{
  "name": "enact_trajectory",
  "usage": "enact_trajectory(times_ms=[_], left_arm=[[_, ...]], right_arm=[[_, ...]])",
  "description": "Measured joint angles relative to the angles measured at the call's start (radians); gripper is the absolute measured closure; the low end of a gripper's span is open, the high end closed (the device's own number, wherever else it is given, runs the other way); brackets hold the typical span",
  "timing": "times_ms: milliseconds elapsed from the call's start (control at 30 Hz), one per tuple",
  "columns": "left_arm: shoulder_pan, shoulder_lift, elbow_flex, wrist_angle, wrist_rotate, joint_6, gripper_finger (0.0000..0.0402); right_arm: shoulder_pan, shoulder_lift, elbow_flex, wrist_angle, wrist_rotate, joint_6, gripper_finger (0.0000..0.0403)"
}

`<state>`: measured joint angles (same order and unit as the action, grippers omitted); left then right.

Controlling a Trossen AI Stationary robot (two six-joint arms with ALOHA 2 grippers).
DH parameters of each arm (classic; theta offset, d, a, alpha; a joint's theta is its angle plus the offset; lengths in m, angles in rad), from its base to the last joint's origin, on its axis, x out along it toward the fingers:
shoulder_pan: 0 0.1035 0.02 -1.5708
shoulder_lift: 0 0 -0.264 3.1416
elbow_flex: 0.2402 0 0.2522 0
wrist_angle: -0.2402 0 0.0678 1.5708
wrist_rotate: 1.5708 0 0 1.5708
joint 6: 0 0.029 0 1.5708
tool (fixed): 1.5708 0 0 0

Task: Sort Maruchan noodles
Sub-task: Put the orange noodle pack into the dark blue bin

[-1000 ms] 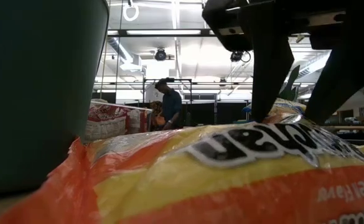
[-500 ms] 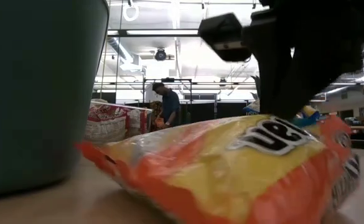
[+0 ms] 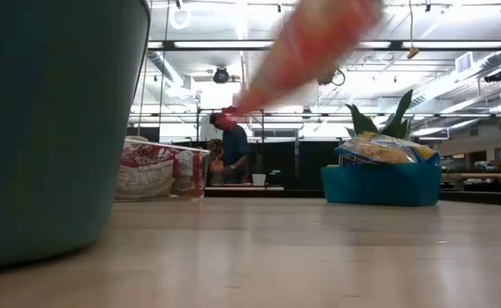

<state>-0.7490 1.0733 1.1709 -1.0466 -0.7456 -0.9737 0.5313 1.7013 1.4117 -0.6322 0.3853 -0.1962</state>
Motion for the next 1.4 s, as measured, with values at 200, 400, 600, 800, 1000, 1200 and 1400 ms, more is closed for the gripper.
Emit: enact_trajectory(times_ms=[200,400,600,800,1000,1200,1400], left_arm=[[0.000,0.000,0.000,0.000,0.000,0.000,0.0237],[-0.007,0.008,0.000,-0.001,0.003,0.039,0.0237],[-0.017,0.007,0.000,-0.019,0.017,0.042,0.0237],[-0.032,0.007,0.000,-0.028,0.017,0.042,0.0237],[-0.034,0.007,0.000,-0.029,-0.001,0.041,0.0237],[-0.034,0.007,0.000,-0.028,-0.001,0.010,0.0237],[-0.034,0.007,0.000,-0.029,-0.008,0.009,0.0237]], right_arm=[[-0.036,-0.081,0.000,0.162,-0.003,-0.019,0.0398],[-0.078,-0.057,0.001,0.401,-0.119,-0.097,0.0399],[-0.122,0.015,0.001,0.617,-0.283,-0.167,0.0399],[-0.165,0.106,0.001,0.829,-0.401,-0.179,0.0400],[-0.205,0.237,0.001,1.048,-0.482,-0.205,0.0400],[-0.257,0.369,0.001,1.171,-0.506,-0.204,0.0397],[-0.306,0.439,0.016,1.210,-0.396,-0.150,0.0395]])
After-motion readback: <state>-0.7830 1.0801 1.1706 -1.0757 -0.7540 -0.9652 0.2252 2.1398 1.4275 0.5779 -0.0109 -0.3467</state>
